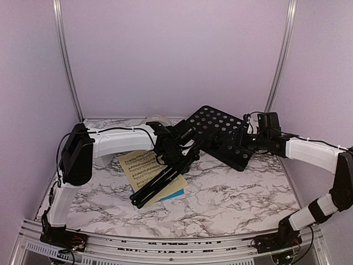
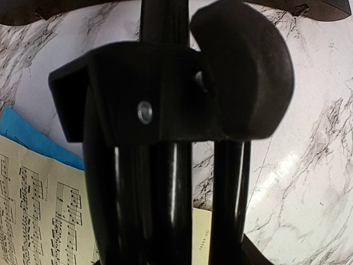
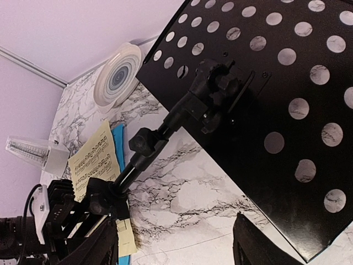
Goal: Pack up the instrument practice props
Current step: Adjust the music stand at the center of the board.
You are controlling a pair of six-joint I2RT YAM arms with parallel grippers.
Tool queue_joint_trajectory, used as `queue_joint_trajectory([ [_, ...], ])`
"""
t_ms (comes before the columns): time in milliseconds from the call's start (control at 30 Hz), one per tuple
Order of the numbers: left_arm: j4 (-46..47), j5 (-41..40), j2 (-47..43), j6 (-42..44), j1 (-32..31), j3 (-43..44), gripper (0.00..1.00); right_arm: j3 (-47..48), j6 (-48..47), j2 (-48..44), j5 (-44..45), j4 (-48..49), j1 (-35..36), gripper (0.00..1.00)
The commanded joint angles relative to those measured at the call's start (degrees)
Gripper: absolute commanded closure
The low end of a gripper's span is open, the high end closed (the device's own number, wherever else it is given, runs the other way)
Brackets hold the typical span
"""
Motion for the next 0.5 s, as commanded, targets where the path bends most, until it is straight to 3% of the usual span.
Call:
queue_joint_trajectory([
  [0, -0.97, 1.80, -3.37, -2.09, 0.29, 5.63, 0.56, 2.97, -1.12, 2.20, -1.01, 2.57, -0.79, 0.32],
  [267, -1.87, 3.41, -0.22, -3.96, 0.35, 8.31, 0.58, 9.79, -3.26, 13.24, -4.56, 4.91, -4.88, 0.32],
  [467, -1.17, 3.69, -1.85, -3.96, 0.37, 5.77, 0.58, 18.44, -5.44, 23.90, -7.70, 4.37, -5.92, 0.26],
])
